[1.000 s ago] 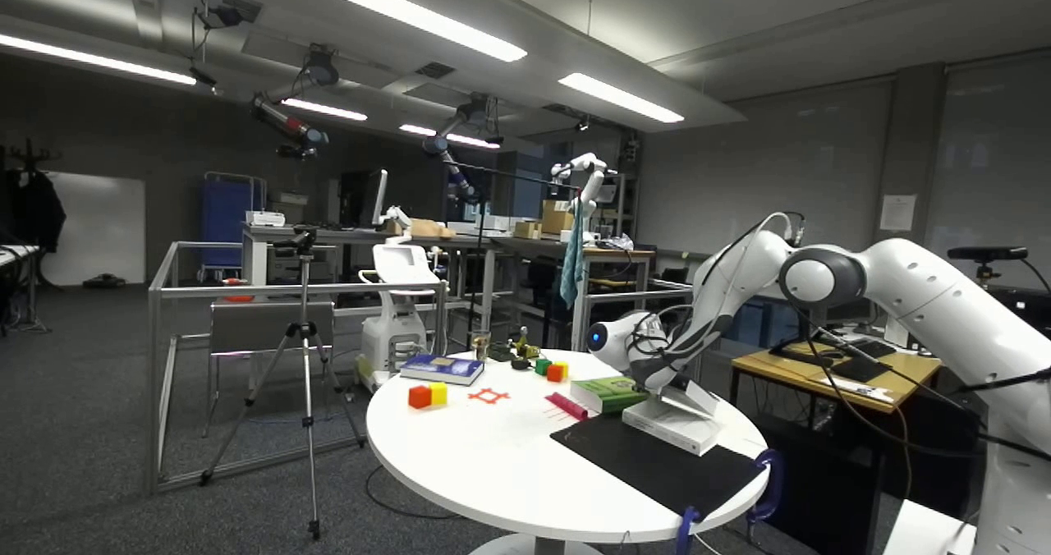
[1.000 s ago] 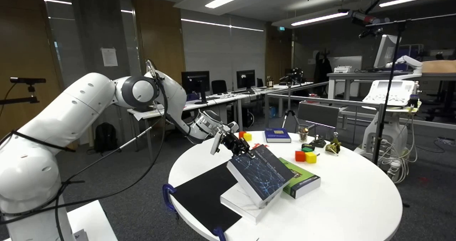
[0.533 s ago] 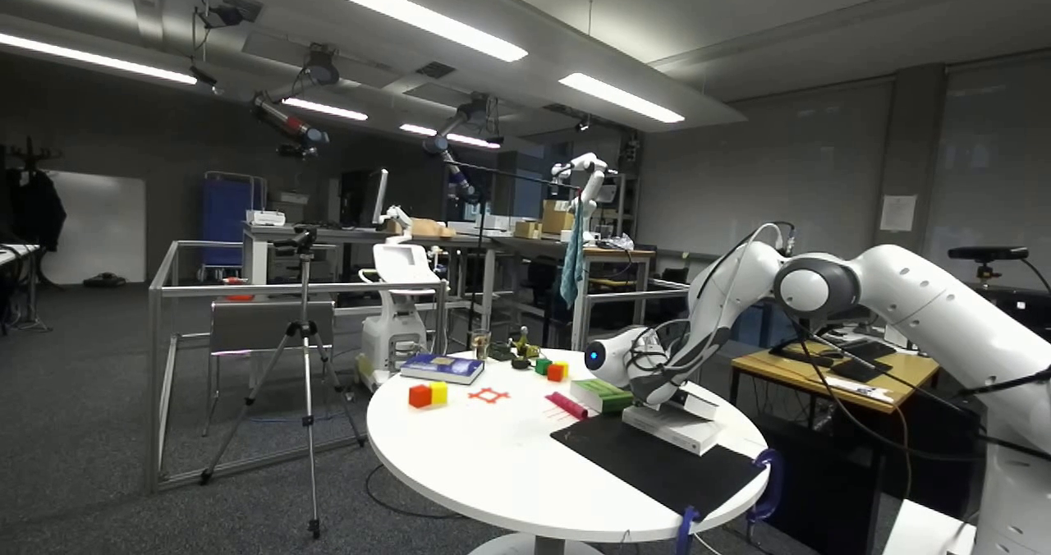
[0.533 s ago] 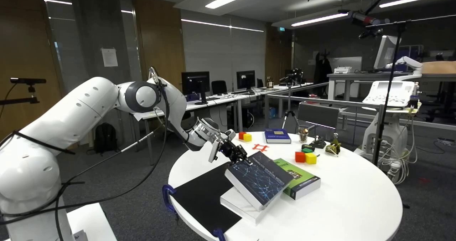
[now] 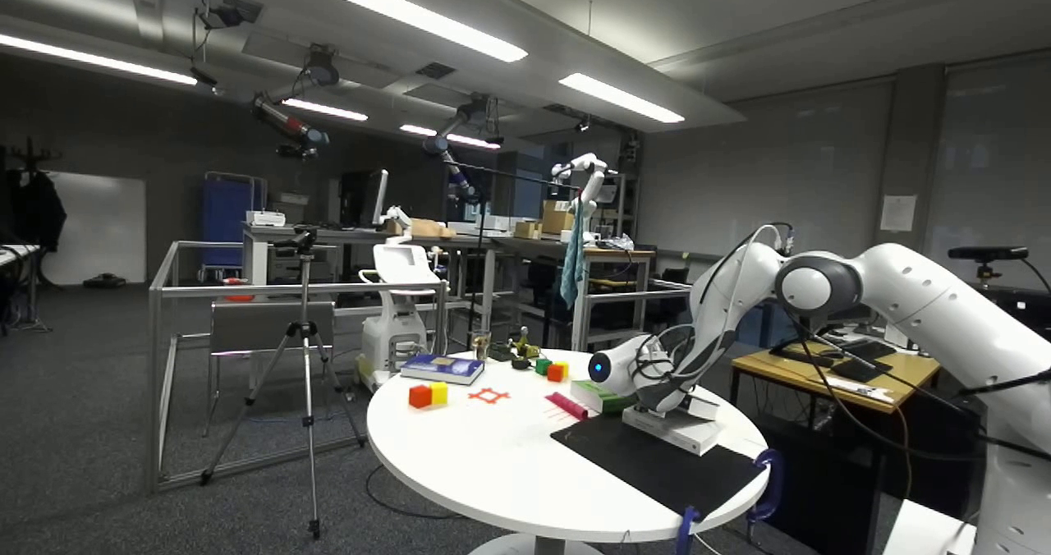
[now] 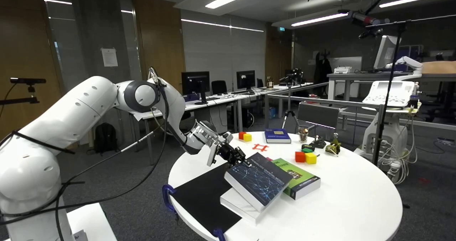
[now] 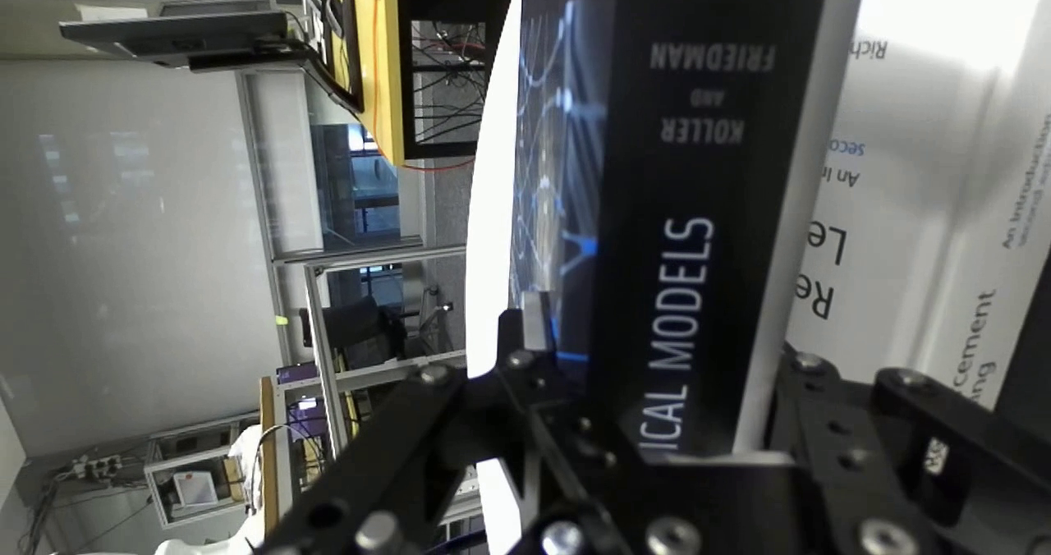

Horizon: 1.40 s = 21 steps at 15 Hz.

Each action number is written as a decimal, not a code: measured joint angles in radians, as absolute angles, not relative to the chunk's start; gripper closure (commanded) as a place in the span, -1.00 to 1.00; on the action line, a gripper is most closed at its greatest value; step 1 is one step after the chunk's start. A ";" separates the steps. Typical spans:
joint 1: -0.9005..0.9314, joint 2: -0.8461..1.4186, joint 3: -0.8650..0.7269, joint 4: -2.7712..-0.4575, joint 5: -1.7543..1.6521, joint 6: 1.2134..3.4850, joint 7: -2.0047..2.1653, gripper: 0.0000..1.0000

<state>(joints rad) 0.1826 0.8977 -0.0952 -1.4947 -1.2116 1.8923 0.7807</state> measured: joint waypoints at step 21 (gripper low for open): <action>0.181 0.746 -0.031 -1.740 -1.148 1.813 0.975 0.45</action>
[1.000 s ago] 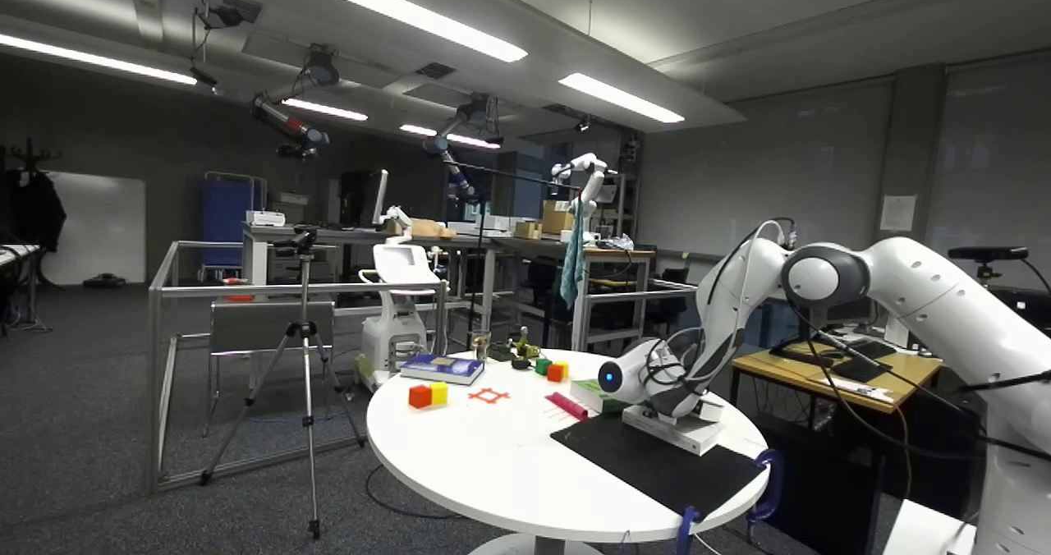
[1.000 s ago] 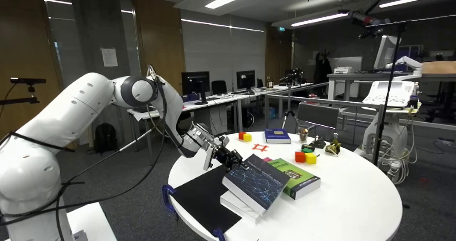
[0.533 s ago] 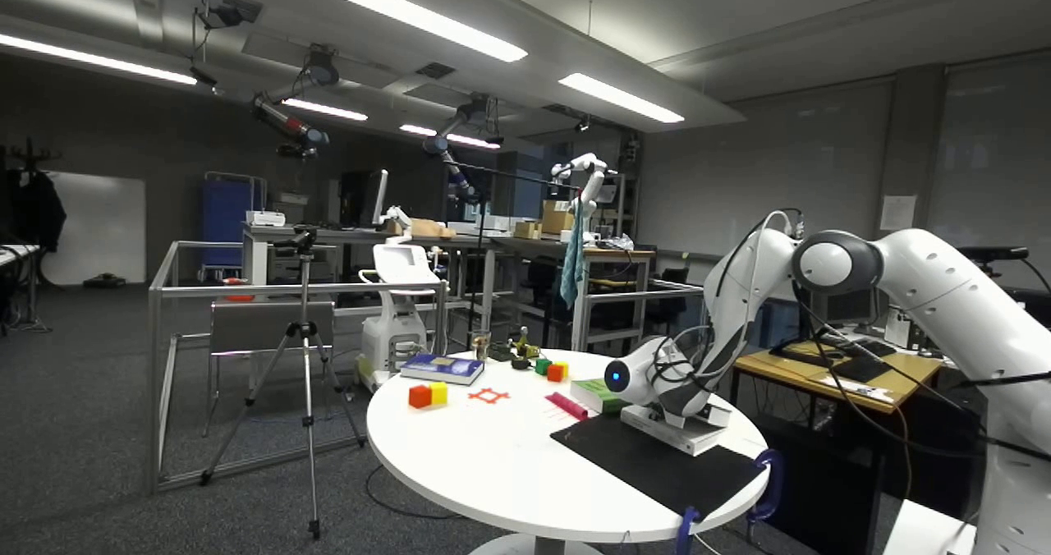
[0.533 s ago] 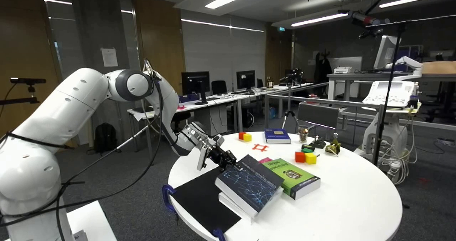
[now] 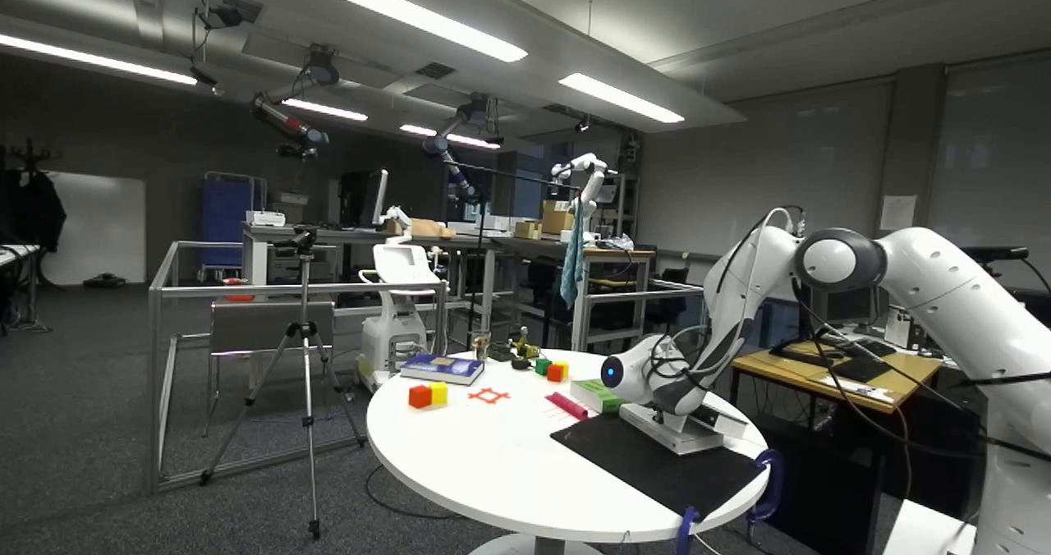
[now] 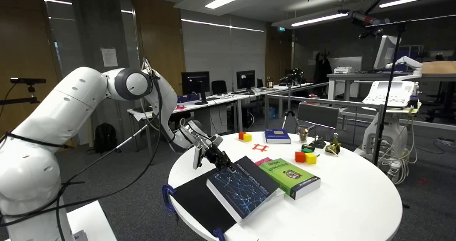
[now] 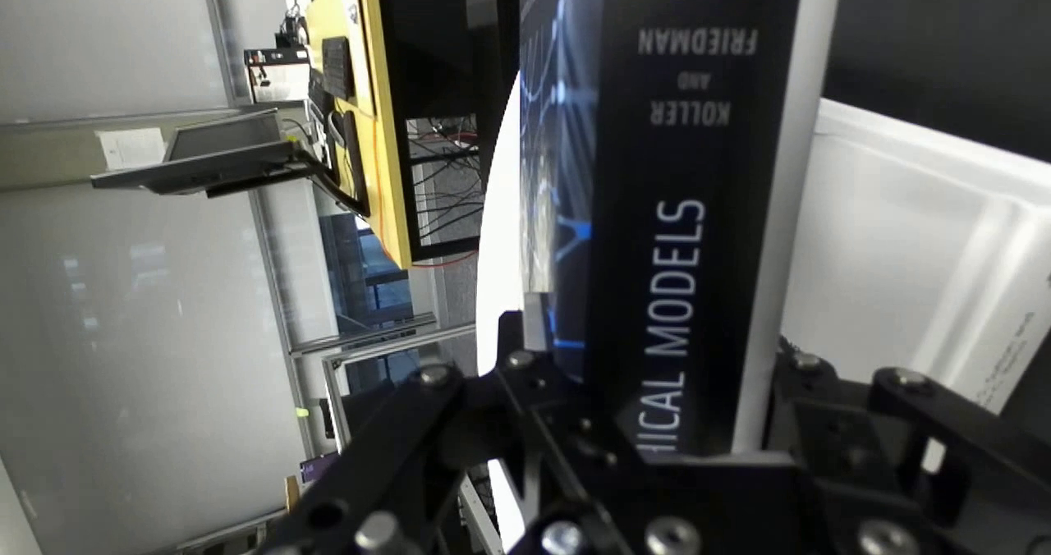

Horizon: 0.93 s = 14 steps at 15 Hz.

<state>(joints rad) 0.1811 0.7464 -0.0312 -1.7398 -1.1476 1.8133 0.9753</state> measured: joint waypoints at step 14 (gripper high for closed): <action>0.156 0.777 -0.034 -1.558 -0.967 1.722 0.809 0.45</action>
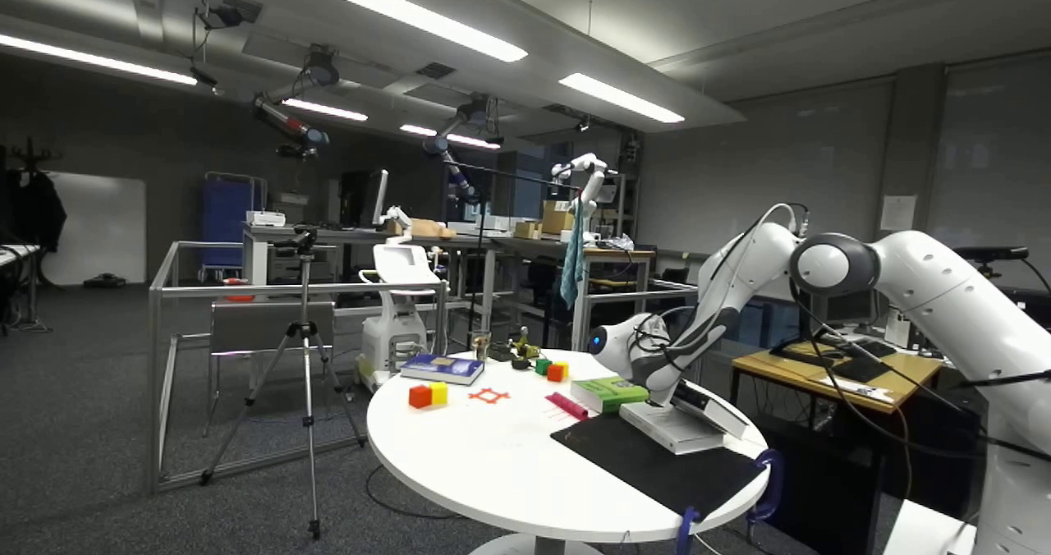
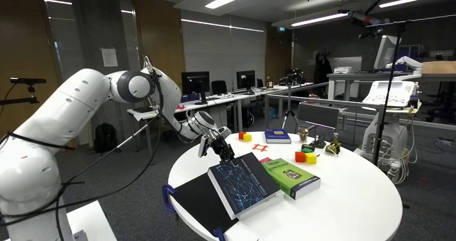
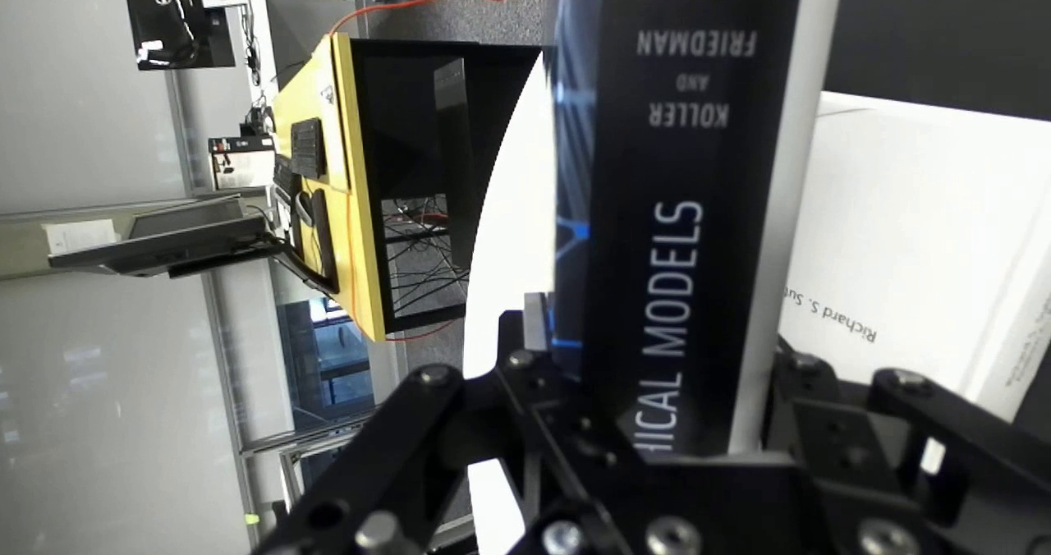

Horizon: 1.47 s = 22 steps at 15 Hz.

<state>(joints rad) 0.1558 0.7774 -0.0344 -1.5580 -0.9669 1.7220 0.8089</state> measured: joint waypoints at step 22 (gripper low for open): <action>0.177 1.038 -0.097 -1.128 -0.877 1.553 0.726 0.45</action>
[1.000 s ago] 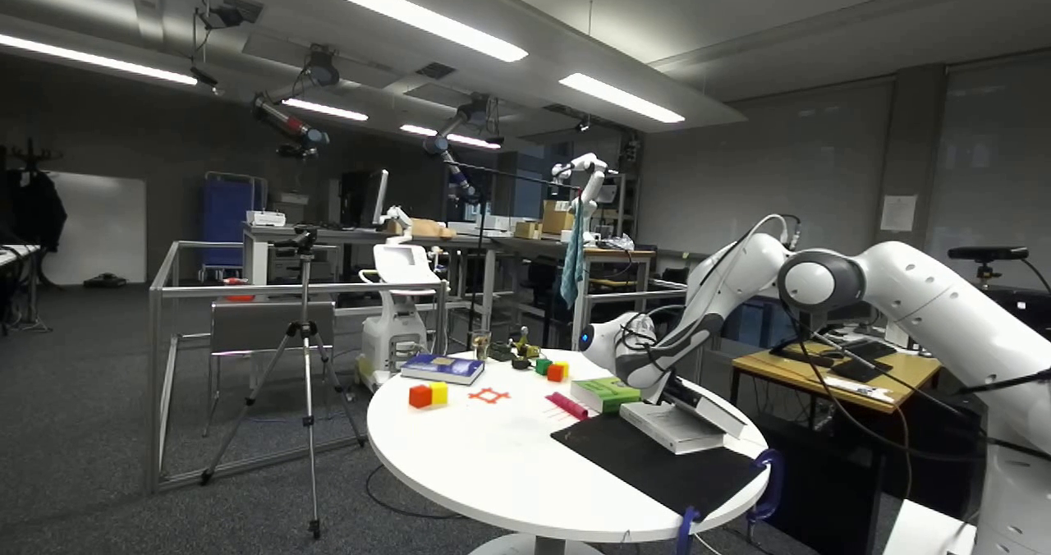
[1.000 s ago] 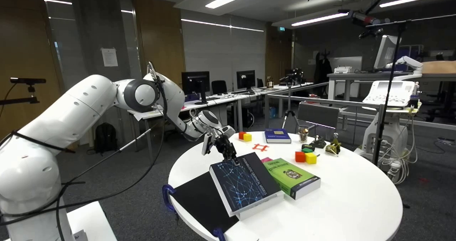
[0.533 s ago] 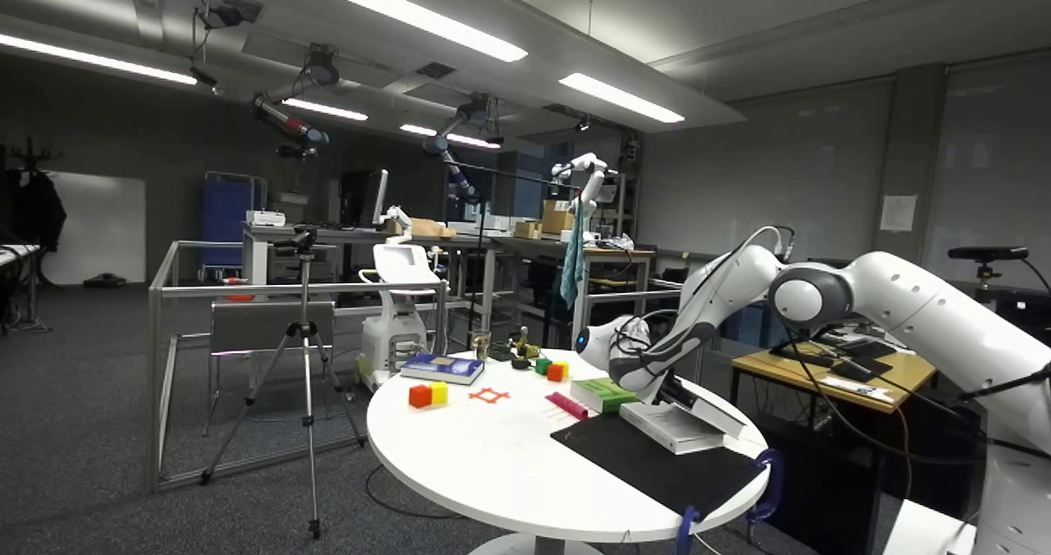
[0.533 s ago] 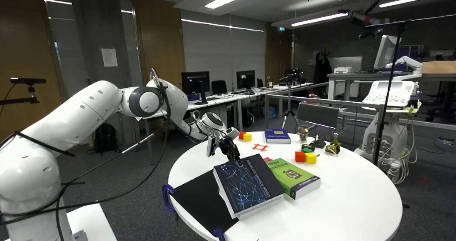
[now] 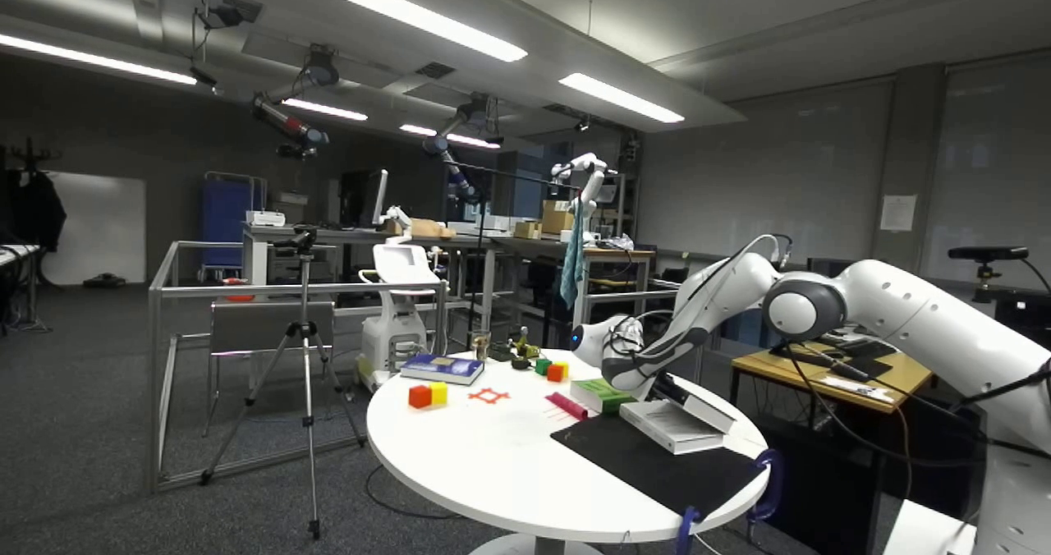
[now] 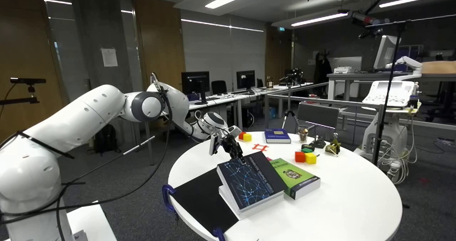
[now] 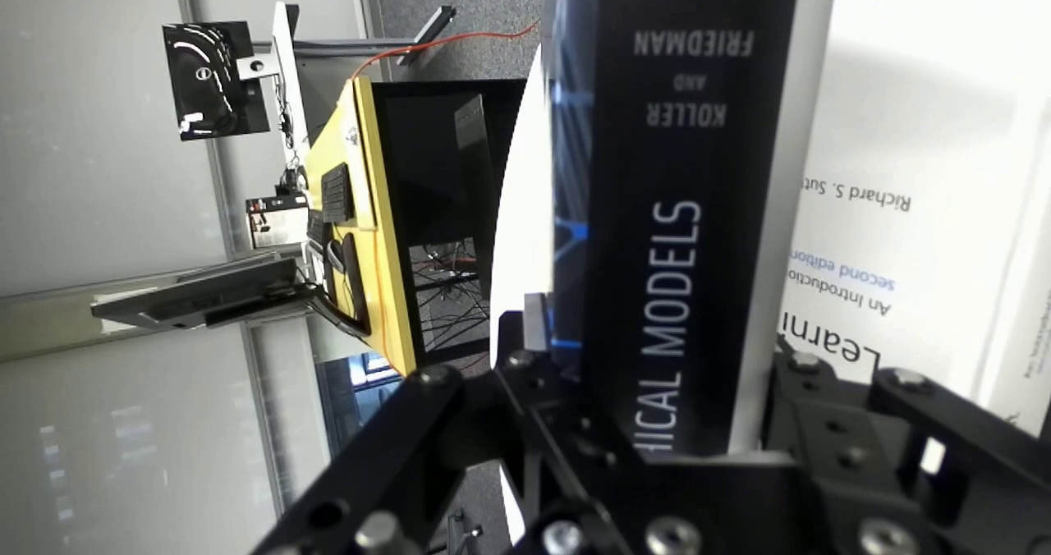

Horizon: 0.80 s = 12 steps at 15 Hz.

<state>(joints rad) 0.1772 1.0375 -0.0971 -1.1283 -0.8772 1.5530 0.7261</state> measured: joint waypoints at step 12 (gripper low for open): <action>0.229 1.110 -0.104 -1.027 -0.872 1.485 0.716 0.45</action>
<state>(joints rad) 0.2292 1.1102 -0.1042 -1.0274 -0.8720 1.4855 0.7157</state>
